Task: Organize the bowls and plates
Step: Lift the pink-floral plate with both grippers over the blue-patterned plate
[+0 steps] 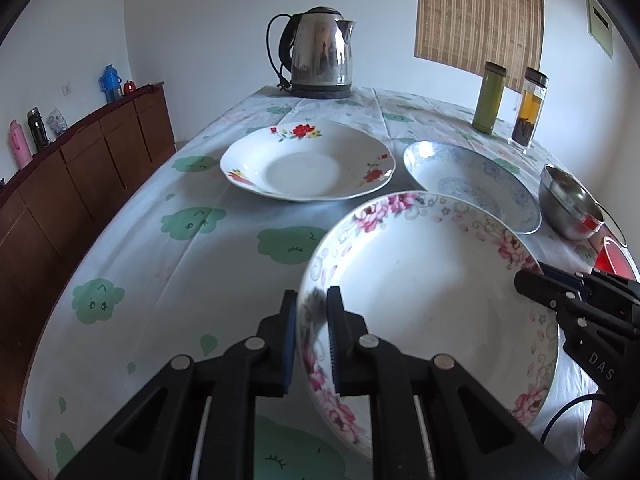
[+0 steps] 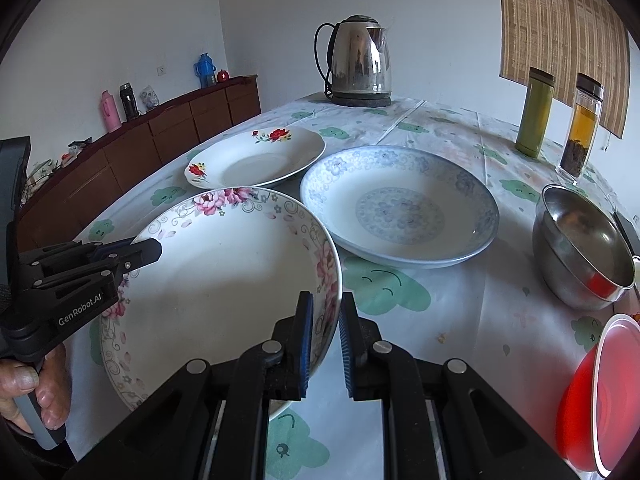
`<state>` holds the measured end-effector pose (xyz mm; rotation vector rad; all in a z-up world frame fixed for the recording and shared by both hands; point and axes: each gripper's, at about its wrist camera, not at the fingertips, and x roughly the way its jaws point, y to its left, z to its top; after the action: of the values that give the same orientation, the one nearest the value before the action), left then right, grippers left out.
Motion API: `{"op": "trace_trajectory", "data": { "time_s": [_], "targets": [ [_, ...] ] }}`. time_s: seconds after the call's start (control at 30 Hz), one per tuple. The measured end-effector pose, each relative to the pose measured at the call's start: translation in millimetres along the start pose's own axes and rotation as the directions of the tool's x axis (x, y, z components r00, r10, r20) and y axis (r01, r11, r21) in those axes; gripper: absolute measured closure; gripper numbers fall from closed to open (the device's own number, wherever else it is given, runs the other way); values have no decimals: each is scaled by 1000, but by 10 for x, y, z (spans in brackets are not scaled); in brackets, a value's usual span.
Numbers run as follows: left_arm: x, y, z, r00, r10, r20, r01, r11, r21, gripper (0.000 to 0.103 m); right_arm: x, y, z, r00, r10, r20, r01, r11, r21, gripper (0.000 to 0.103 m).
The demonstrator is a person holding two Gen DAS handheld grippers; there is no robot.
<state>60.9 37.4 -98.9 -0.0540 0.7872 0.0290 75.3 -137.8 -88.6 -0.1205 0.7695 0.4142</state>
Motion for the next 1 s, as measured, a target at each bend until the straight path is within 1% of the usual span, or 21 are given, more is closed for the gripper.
{"op": "trace_trajectory", "data": {
  "time_s": [0.27, 0.67, 1.0],
  "targets": [
    [-79, -48, 130, 999, 15, 29, -15, 1000, 15, 92, -28, -48, 19, 1000, 2, 22, -3, 1000, 24, 89],
    [-120, -128, 239, 999, 12, 53, -13, 1000, 22, 92, -132, -125, 90, 997, -11, 71, 9, 999, 37, 89],
    [-152, -175, 329, 997, 17, 76, -20, 999, 27, 92, -171, -166, 155, 995, -19, 95, 16, 999, 35, 89]
  ]
}}
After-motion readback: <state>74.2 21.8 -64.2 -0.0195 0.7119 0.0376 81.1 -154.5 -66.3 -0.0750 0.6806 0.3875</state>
